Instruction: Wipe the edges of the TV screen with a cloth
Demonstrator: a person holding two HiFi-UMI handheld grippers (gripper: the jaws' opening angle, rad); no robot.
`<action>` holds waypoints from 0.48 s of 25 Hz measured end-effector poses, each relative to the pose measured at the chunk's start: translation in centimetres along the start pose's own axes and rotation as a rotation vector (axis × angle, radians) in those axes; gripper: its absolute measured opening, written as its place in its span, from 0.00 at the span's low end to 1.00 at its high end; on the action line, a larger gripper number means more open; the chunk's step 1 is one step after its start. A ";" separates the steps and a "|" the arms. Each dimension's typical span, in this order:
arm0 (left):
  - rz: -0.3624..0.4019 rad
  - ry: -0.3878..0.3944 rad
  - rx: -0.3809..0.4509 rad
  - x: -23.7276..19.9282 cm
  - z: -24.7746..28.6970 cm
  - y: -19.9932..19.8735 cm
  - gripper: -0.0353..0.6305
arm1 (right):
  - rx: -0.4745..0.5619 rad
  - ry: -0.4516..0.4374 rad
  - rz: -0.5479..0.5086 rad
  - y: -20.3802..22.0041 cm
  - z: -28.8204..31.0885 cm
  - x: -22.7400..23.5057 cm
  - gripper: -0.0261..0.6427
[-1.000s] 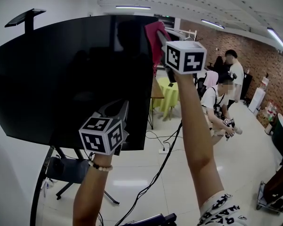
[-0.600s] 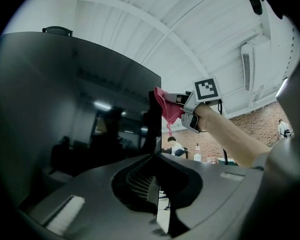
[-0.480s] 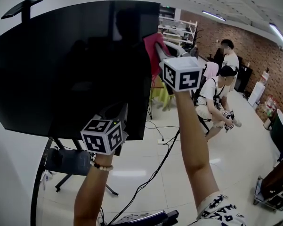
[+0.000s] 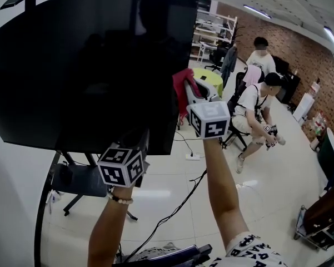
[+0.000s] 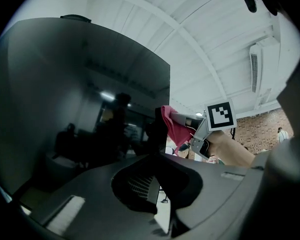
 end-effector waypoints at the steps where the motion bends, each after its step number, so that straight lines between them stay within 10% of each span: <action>1: -0.004 -0.002 -0.009 -0.2 -0.1 0.7 0.05 | -0.005 -0.002 0.011 0.9 -0.2 -0.3 0.14; 12: -0.059 -0.026 -0.115 -1.6 -1.9 6.7 0.05 | -0.045 -0.068 0.272 9.3 -1.3 -2.5 0.14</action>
Point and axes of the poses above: the fingertips, and each gripper's own axes: z forward along the fingers, x to its right, y out of its underside, the point moved 7 cm from there along -z, backward along the fingers, and after that the axes turned 15 degrees about -y, right-handed, at the moved point
